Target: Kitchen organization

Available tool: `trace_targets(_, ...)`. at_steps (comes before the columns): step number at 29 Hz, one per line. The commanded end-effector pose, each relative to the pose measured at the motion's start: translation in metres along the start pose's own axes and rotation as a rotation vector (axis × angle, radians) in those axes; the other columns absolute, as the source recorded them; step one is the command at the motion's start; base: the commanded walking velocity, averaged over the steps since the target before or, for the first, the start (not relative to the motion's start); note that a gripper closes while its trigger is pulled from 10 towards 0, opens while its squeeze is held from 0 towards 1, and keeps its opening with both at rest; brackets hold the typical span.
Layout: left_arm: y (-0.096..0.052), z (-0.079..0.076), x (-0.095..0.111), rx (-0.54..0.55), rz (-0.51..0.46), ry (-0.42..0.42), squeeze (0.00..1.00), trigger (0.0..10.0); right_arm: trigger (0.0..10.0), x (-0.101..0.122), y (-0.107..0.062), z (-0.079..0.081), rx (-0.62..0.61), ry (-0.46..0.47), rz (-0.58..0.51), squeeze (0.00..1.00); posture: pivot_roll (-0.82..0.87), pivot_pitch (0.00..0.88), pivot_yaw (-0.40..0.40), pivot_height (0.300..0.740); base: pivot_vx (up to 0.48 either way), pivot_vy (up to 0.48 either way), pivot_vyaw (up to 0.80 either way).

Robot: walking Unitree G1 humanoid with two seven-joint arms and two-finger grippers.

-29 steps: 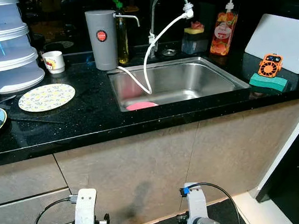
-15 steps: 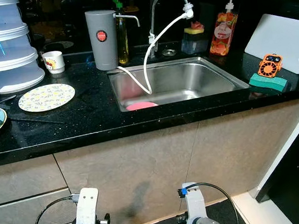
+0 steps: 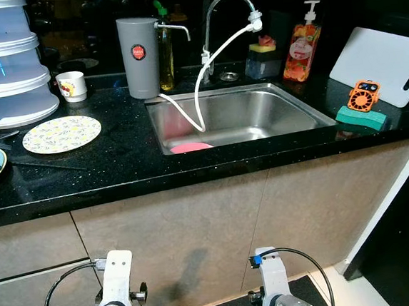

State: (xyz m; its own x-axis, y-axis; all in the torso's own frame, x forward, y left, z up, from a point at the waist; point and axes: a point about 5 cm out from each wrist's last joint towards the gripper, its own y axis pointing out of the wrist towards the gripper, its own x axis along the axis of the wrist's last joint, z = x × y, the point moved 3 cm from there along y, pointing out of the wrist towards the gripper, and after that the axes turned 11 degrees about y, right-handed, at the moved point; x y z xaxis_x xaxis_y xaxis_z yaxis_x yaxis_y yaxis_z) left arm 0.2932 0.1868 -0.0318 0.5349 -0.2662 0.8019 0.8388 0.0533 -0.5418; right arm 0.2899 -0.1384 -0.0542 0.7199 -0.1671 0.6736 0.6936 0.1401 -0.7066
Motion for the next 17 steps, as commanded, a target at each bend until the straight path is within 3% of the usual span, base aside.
trace_targets(1,0.0,-0.005,0.008,-0.003,-0.034,-0.009,0.0,10.0,10.0,-0.003,-0.001,-0.004,-0.005,-0.01,0.006,0.0,0.01,0.0,-0.056,0.74,0.0,0.0,0.0)
trace_targets(5,0.003,-0.005,0.019,-0.022,-0.066,0.044,0.0,10.0,10.0,0.001,-0.003,-0.017,-0.044,0.023,-0.013,0.0,0.0,0.0,-0.055,0.74,0.0,0.0,0.0)
trace_targets(7,0.007,0.004,0.024,0.022,-0.051,0.02,0.0,10.0,10.0,0.008,-0.004,-0.027,-0.063,0.019,-0.031,0.0,-0.01,0.0,-0.076,0.74,0.0,0.0,0.0)
trace_targets(17,0.009,-0.003,0.034,0.008,-0.077,0.059,0.0,10.0,10.0,0.023,-0.004,-0.027,-0.057,-0.006,-0.05,0.0,-0.03,0.0,-0.066,0.74,0.0,0.0,0.0)
